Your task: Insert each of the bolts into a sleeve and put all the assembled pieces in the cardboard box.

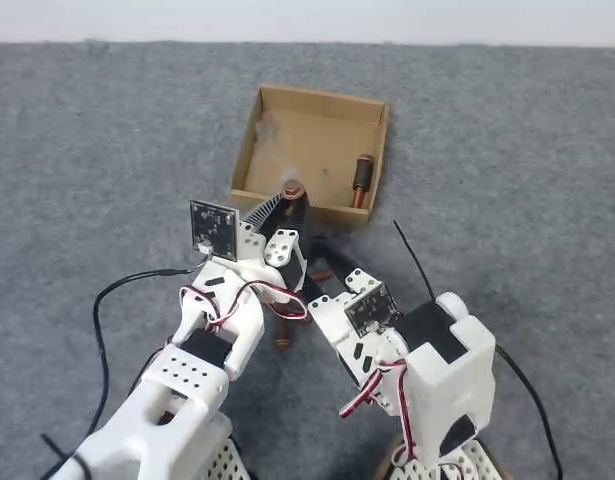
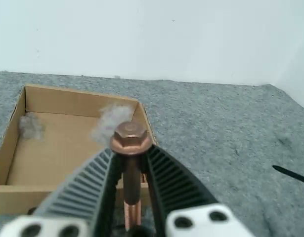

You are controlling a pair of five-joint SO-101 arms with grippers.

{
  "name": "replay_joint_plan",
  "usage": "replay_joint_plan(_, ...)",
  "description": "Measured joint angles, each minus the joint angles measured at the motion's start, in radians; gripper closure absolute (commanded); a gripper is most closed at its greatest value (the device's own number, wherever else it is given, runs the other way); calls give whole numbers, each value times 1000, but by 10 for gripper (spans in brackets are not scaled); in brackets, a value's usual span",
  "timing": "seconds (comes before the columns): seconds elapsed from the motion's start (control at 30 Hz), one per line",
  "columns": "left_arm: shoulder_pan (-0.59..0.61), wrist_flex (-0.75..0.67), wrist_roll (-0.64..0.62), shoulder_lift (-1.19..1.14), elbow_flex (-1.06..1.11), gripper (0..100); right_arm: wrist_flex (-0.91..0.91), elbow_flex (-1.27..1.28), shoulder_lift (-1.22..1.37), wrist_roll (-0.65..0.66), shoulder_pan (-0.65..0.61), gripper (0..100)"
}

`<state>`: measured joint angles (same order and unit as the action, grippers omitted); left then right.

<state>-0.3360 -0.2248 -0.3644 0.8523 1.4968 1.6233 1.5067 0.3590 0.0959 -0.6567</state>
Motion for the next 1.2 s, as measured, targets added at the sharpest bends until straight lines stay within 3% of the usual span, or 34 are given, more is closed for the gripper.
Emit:
replay_joint_plan(0.27,0,0,0,0,0,990,-6,0,0,0,0,992)
replay_joint_plan(0.57,0,0,3,0,0,990,-169,0,-72,0,15,992)
replay_joint_plan(0.73,17,0,81,0,0,990,-245,0,-127,0,29,992)
replay_joint_plan(1.2,15,0,110,0,0,990,-282,0,-133,0,32,992)
